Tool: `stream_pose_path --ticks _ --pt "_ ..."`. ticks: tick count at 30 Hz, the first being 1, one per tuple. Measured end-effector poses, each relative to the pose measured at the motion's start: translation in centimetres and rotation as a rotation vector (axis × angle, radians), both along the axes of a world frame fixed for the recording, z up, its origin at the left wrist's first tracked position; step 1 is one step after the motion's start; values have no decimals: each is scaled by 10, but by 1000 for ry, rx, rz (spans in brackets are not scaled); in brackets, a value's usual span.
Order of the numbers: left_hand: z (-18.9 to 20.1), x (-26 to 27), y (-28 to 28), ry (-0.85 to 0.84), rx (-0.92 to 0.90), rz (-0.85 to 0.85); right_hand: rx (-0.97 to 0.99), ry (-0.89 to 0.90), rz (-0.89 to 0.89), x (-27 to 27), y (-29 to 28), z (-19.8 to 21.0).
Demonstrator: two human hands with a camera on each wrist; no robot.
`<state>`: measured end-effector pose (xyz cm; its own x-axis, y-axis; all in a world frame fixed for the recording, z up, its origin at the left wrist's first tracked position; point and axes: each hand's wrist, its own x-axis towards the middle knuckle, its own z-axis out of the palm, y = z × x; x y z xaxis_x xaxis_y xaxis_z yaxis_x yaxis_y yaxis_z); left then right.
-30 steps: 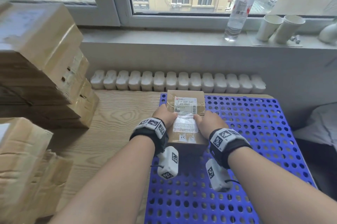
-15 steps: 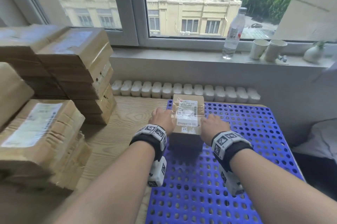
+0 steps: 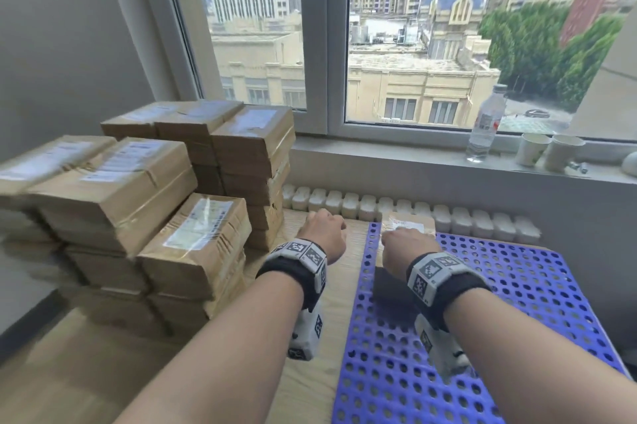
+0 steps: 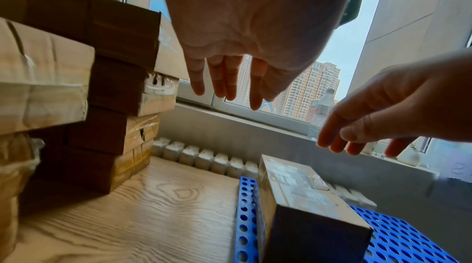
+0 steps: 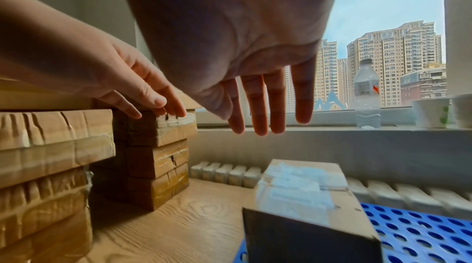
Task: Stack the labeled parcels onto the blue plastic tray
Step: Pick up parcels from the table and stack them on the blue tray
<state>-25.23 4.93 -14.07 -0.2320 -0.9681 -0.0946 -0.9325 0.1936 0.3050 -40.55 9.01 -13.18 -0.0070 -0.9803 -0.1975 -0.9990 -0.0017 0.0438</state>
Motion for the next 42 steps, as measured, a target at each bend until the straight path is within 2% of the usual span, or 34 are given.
stream_pose_path --ticks 7,14,20,24,29,34,38,42 --pt "48 57 16 12 -71 -71 -82 -28 -18 77 3 28" --pt "106 141 35 80 -200 -183 -143 -12 -51 162 9 50" --pt "136 235 32 106 -221 -128 -188 44 -49 242 11 69" --pt "144 295 21 102 -204 -25 -206 -2 -6 289 2 85" --pt "148 340 3 44 -196 131 -256 9 86 324 -21 102" --pt "144 366 -12 38 -120 219 -304 -86 120 349 -37 99" --pt "139 376 -22 42 -98 252 -288 -145 73 363 -38 94" --pt "139 381 -29 41 -61 243 -301 -190 0 371 -41 107"
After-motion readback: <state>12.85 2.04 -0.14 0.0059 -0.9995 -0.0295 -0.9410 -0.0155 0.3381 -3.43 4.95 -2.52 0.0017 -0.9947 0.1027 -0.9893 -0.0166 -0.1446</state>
